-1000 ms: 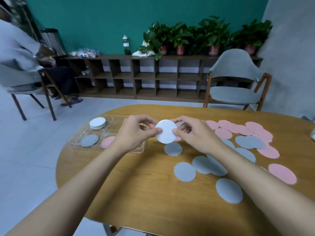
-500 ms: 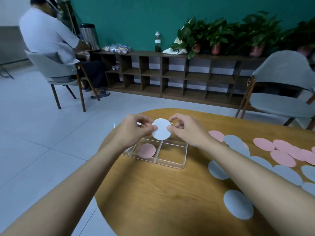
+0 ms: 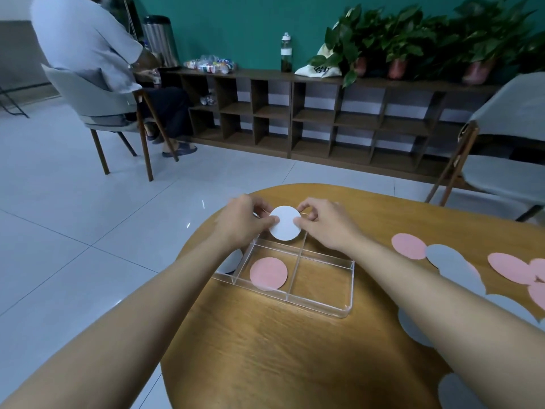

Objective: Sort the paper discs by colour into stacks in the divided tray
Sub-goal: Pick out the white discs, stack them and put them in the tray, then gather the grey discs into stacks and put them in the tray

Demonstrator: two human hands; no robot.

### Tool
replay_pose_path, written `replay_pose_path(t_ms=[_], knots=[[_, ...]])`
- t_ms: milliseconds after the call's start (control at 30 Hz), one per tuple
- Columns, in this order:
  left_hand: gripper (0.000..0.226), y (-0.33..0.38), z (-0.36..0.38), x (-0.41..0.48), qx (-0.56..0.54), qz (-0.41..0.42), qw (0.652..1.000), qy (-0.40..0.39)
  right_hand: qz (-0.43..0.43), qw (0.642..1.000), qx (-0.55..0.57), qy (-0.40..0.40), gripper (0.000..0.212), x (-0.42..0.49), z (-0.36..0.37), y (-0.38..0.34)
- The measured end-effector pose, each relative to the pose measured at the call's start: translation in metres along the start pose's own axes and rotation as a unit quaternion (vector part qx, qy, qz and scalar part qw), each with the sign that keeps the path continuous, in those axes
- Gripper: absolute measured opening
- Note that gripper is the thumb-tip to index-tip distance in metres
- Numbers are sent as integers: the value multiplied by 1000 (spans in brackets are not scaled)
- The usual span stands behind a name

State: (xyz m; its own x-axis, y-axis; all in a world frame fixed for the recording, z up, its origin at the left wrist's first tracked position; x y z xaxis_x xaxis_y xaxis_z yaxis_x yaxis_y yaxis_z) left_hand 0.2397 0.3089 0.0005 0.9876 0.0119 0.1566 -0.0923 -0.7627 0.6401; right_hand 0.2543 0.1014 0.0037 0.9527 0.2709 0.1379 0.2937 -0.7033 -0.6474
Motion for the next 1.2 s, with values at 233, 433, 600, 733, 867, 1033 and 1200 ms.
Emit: replay_pose_path(t_ms=[233,433,600,733,867,1033,1200], knots=[[32,-5,7,6,74,-6,997,-7,7,998,-57,-18,35,9,12,3],[21,4,15,-3,129,22,991,28,19,993,-117,-3,34,7,19,2],[11,7,14,-12,89,26,993,70,3,993,-115,36,27,-4,16,-1],[12,27,3,-24,78,53,994,59,-17,995,-69,65,22,-26,-8,0],[12,65,5,-42,91,107,990,22,-19,996,-43,74,20,-61,-38,11],[11,110,23,-63,72,138,988,-17,-4,995,-43,94,20,-113,-75,35],[10,154,52,-90,70,168,982,-51,11,998,-12,59,20,-162,-112,60]])
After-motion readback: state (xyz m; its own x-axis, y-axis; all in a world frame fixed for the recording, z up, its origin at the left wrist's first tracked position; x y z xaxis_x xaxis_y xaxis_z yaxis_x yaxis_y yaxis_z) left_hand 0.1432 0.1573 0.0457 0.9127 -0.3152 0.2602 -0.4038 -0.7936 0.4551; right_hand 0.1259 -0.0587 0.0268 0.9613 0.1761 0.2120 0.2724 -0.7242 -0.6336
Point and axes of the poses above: each hand's wrist, its own x-axis towards the middle knuckle, its own z-axis out of the palm, y = z × x, the point moved 3 cm from there along x, towards the middle knuckle, and after that the axes turned 1 degree about x, right-handed, at the moved point
